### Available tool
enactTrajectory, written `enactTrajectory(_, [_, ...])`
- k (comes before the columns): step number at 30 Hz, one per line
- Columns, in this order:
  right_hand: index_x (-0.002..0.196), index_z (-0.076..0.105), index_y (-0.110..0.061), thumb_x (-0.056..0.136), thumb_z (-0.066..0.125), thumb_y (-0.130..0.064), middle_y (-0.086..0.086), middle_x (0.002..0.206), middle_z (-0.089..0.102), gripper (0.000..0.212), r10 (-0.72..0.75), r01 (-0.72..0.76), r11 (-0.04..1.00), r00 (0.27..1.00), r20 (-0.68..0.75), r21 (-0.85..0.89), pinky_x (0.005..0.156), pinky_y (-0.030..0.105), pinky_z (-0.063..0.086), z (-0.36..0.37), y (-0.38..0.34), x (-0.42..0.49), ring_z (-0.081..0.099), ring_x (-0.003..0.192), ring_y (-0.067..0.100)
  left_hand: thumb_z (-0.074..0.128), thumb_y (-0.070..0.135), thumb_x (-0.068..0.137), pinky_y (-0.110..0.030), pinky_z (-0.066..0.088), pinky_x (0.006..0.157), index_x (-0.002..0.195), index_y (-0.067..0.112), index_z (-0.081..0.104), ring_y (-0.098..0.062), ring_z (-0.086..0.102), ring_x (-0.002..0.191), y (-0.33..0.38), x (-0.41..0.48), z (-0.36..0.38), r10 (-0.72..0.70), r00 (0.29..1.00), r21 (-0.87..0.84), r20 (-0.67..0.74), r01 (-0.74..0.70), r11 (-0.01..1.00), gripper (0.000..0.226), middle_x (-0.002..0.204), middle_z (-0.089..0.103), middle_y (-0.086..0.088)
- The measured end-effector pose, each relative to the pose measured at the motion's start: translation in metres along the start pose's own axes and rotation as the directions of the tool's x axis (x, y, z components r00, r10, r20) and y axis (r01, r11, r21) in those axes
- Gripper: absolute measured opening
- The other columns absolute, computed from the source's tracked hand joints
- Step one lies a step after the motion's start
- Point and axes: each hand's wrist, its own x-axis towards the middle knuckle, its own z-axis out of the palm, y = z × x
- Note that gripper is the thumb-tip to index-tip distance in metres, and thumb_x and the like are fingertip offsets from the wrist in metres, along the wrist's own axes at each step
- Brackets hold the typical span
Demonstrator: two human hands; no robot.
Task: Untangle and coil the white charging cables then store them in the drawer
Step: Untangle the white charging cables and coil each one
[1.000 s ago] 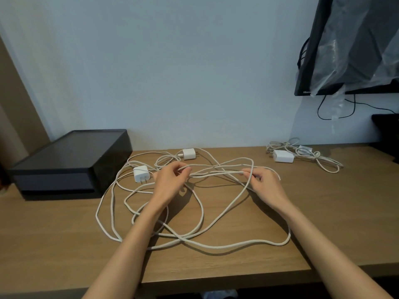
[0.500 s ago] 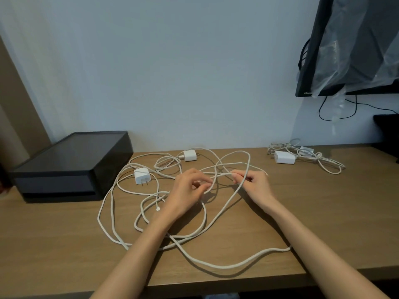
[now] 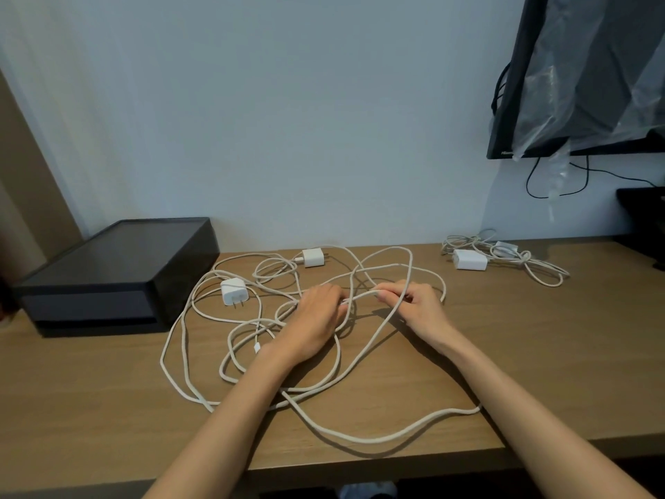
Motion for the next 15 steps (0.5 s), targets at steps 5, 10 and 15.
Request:
enactTrajectory(5, [0.103, 0.048, -0.018, 0.089, 0.052, -0.002, 0.002, 0.109, 0.055, 0.021, 0.203, -0.21, 0.978, 0.925, -0.321, 0.013, 0.083, 0.033, 0.05, -0.007, -0.004, 0.004, 0.054, 0.1, 0.017, 0.041, 0.024, 0.1, -0.037, 0.042, 0.072, 0.105, 0.013, 0.061, -0.023, 0.05, 0.084, -0.013, -0.005, -0.002, 0.021, 0.99, 0.108, -0.137, -0.006, 0.994, 0.024, 0.094, 0.054, -0.004])
enactTrajectory(10, [0.116, 0.043, -0.011, 0.086, 0.047, 0.002, 0.002, 0.121, 0.043, 0.033, -0.103, -0.018, 0.93, 0.946, -0.307, -0.368, 0.098, 0.031, 0.033, -0.013, -0.025, 0.001, 0.032, 0.12, 0.017, 0.077, 0.003, 0.068, -0.028, 0.027, 0.058, 0.084, 0.014, 0.064, -0.022, 0.046, 0.066, -0.005, -0.006, -0.022, 0.09, 0.949, 0.416, -0.303, 0.047, 0.908, 0.023, 0.076, 0.052, -0.004])
enactTrajectory(15, [0.143, 0.038, -0.026, 0.09, 0.044, 0.0, -0.01, 0.153, 0.028, 0.06, -0.276, 0.312, 0.714, 0.948, 0.158, -0.627, 0.113, 0.032, 0.019, -0.009, -0.059, 0.006, 0.02, 0.135, 0.017, 0.065, 0.008, 0.077, -0.031, 0.025, 0.061, 0.079, 0.014, 0.06, -0.023, 0.046, 0.064, 0.002, -0.001, -0.044, 0.333, 0.887, 0.669, -0.32, -0.037, 0.742, 0.008, 0.074, 0.05, -0.005])
